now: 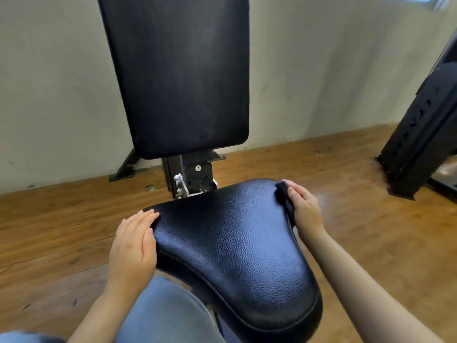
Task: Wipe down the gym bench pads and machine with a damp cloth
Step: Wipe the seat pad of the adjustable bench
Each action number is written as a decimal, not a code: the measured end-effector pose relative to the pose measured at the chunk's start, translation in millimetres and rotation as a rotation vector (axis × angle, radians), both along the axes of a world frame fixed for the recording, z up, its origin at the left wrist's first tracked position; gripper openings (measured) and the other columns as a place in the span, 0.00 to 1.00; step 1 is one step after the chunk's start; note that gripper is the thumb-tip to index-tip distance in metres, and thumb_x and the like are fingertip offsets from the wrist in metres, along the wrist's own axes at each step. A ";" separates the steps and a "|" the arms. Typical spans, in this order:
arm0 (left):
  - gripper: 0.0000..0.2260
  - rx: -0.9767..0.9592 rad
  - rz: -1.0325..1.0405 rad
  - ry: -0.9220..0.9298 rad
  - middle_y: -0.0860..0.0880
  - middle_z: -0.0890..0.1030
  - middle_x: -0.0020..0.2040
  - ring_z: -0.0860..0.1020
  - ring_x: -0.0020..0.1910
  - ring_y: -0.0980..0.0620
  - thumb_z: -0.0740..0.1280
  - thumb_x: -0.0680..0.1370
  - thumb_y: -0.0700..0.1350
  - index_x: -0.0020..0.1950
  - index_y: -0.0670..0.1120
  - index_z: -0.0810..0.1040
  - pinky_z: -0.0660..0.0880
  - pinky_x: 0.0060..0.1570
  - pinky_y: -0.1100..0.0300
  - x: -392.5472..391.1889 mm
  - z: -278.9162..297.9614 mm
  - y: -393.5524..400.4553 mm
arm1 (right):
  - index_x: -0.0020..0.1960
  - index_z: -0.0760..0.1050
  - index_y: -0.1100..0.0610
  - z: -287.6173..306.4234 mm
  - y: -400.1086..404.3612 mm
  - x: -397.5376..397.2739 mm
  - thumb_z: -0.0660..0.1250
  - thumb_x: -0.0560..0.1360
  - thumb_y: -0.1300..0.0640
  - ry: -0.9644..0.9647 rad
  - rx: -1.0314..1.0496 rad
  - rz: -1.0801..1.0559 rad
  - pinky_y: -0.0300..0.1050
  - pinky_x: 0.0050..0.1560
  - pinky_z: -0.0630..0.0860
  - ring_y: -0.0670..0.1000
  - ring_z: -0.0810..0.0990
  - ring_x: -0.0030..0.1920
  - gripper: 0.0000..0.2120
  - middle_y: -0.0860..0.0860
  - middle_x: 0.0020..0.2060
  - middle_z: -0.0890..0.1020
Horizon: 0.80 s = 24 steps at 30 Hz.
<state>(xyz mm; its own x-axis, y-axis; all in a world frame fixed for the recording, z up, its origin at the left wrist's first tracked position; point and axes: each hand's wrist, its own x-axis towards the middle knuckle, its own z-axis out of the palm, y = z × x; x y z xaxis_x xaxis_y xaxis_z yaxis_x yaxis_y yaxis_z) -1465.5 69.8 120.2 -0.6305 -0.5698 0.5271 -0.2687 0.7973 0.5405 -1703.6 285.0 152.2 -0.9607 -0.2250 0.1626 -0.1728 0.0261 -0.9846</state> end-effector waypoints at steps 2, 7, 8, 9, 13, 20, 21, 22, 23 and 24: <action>0.27 0.015 -0.004 -0.011 0.42 0.78 0.61 0.71 0.64 0.44 0.46 0.77 0.49 0.60 0.38 0.78 0.59 0.69 0.51 -0.8 0.1 -0.4 | 0.48 0.78 0.58 -0.6 -13.6 -31.5 0.60 0.78 0.64 -0.190 -0.096 -0.031 0.37 0.42 0.74 0.49 0.76 0.43 0.07 0.49 0.40 0.80; 0.27 0.014 0.004 0.007 0.41 0.79 0.60 0.72 0.63 0.42 0.46 0.76 0.49 0.59 0.37 0.78 0.64 0.66 0.47 -0.7 0.7 1.1 | 0.36 0.72 0.54 -11.3 -15.3 -52.3 0.61 0.77 0.60 -0.373 -0.096 -0.006 0.42 0.39 0.68 0.52 0.71 0.39 0.11 0.52 0.36 0.74; 0.26 0.017 0.004 0.009 0.40 0.79 0.60 0.72 0.62 0.42 0.46 0.77 0.48 0.59 0.37 0.78 0.63 0.66 0.50 -1.0 0.2 1.0 | 0.37 0.73 0.54 -9.6 -10.4 -42.6 0.60 0.77 0.62 -0.335 -0.080 -0.021 0.40 0.36 0.69 0.51 0.71 0.38 0.10 0.51 0.35 0.74; 0.26 0.017 0.004 0.014 0.40 0.79 0.59 0.72 0.62 0.42 0.47 0.77 0.48 0.59 0.37 0.79 0.63 0.65 0.53 -1.2 -0.4 0.3 | 0.42 0.76 0.56 -7.1 -4.1 -27.4 0.60 0.77 0.64 -0.312 -0.102 -0.029 0.38 0.35 0.71 0.50 0.74 0.38 0.09 0.52 0.37 0.76; 0.25 0.003 0.010 0.034 0.40 0.79 0.59 0.72 0.62 0.42 0.47 0.77 0.47 0.59 0.36 0.79 0.62 0.64 0.55 -2.2 -3.2 -1.2 | 0.63 0.73 0.65 -26.3 21.1 32.8 0.58 0.78 0.69 -0.128 -0.153 -0.043 0.26 0.50 0.73 0.46 0.76 0.56 0.15 0.52 0.56 0.78; 0.26 -0.007 0.004 0.018 0.40 0.78 0.60 0.71 0.64 0.43 0.47 0.77 0.48 0.60 0.36 0.78 0.64 0.67 0.47 -0.4 -2.8 -0.6 | 0.63 0.74 0.64 -22.8 9.4 9.8 0.58 0.78 0.69 0.073 -0.050 -0.027 0.21 0.55 0.66 0.42 0.73 0.59 0.15 0.50 0.59 0.75; 0.26 -0.007 0.004 0.016 0.40 0.78 0.60 0.71 0.64 0.43 0.46 0.77 0.48 0.60 0.36 0.78 0.64 0.67 0.47 0.1 -2.6 -0.2 | 0.63 0.74 0.64 -25.0 5.5 -4.3 0.58 0.79 0.68 0.032 -0.057 -0.040 0.21 0.53 0.68 0.45 0.74 0.59 0.14 0.51 0.58 0.76; 0.26 -0.007 0.003 0.013 0.40 0.78 0.61 0.71 0.64 0.43 0.46 0.77 0.48 0.60 0.37 0.78 0.64 0.67 0.47 0.0 -2.2 0.3 | 0.63 0.74 0.65 -26.3 1.4 -16.9 0.58 0.79 0.67 -0.031 -0.067 -0.052 0.23 0.50 0.70 0.46 0.75 0.56 0.14 0.51 0.55 0.78; 0.26 -0.006 0.003 0.012 0.40 0.78 0.61 0.71 0.64 0.43 0.46 0.77 0.48 0.60 0.37 0.78 0.64 0.67 0.47 -0.2 -1.9 0.5 | 0.63 0.74 0.66 -28.0 -2.3 -24.9 0.58 0.79 0.65 -0.088 -0.098 -0.050 0.27 0.46 0.73 0.46 0.77 0.51 0.14 0.52 0.51 0.79; 0.26 -0.001 0.005 0.011 0.40 0.78 0.61 0.71 0.64 0.43 0.46 0.77 0.48 0.60 0.37 0.78 0.64 0.67 0.46 -0.6 -1.8 0.3 | 0.63 0.73 0.67 -29.0 -5.3 -28.2 0.58 0.80 0.64 -0.131 -0.141 -0.049 0.31 0.42 0.73 0.45 0.77 0.45 0.14 0.53 0.46 0.79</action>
<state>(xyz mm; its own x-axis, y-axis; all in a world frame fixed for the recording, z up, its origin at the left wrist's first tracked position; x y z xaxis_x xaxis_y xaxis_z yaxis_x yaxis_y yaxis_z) -1466.1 70.1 118.4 -0.6216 -0.5724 0.5348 -0.2668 0.7966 0.5425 -1731.8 279.6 123.2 -0.9850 -0.1609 0.0622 -0.0449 -0.1088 -0.9930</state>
